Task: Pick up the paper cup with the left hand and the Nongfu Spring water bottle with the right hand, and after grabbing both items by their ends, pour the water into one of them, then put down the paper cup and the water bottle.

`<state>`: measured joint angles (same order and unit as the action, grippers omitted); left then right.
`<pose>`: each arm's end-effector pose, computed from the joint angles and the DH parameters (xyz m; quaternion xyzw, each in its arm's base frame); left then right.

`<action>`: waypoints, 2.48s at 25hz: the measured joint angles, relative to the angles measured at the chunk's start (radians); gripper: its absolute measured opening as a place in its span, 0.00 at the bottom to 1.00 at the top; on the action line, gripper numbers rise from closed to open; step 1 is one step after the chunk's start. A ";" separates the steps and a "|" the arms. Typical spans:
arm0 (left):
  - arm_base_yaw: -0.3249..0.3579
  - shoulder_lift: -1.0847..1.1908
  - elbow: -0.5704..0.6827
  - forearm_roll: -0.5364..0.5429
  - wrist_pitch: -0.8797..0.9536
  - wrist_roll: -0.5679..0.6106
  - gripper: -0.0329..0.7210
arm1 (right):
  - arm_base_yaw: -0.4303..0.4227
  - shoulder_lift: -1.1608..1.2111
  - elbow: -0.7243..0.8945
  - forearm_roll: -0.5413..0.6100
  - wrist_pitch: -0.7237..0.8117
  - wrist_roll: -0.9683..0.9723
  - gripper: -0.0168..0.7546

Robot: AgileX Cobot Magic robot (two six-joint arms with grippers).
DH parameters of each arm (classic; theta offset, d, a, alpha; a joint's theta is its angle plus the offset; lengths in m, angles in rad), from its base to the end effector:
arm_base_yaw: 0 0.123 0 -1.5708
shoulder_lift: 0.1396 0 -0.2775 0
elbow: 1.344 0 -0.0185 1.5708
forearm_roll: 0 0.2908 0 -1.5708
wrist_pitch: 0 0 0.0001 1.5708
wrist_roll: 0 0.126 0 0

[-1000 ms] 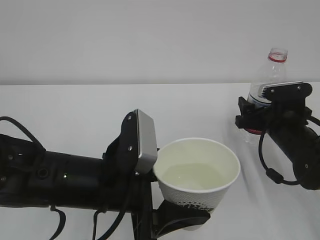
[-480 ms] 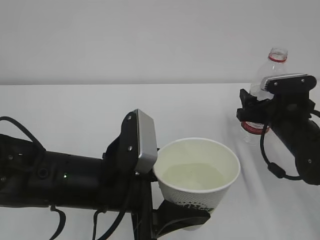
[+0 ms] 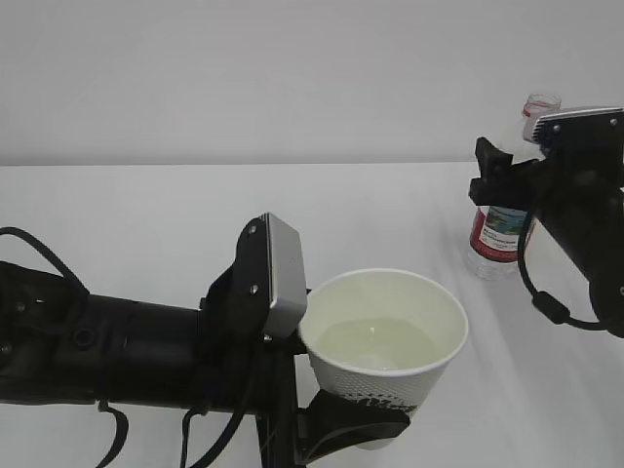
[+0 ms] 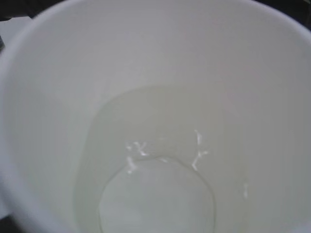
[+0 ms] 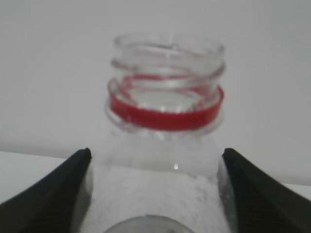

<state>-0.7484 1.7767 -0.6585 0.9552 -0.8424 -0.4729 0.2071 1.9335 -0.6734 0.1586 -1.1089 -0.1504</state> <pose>0.2035 -0.2937 0.1000 0.5441 0.6154 -0.3813 0.4240 0.3831 0.0623 0.0966 -0.0562 0.7287 -0.0082 0.6825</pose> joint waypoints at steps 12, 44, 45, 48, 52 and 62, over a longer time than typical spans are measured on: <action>0.000 0.000 0.000 0.000 0.000 0.000 0.70 | 0.000 -0.083 0.004 0.000 0.082 -0.002 0.81; 0.000 0.000 0.000 -0.030 -0.004 0.000 0.70 | 0.000 -0.406 0.290 -0.005 0.115 -0.027 0.81; 0.000 0.000 0.000 -0.030 -0.004 0.000 0.70 | 0.000 -0.417 0.296 -0.009 0.121 -0.027 0.81; 0.000 0.000 0.000 -0.032 -0.004 0.000 0.70 | 0.000 -0.453 0.313 -0.020 0.135 -0.027 0.81; 0.000 0.000 0.000 -0.035 -0.004 0.000 0.70 | 0.000 -0.492 0.333 -0.029 0.161 -0.021 0.81; 0.000 0.000 0.000 -0.077 -0.006 0.000 0.70 | 0.000 -0.592 0.386 -0.048 0.252 0.007 0.80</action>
<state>-0.7484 1.7767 -0.6585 0.8785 -0.8482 -0.4729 0.2071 1.3412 -0.2875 0.1102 -0.8574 -0.1433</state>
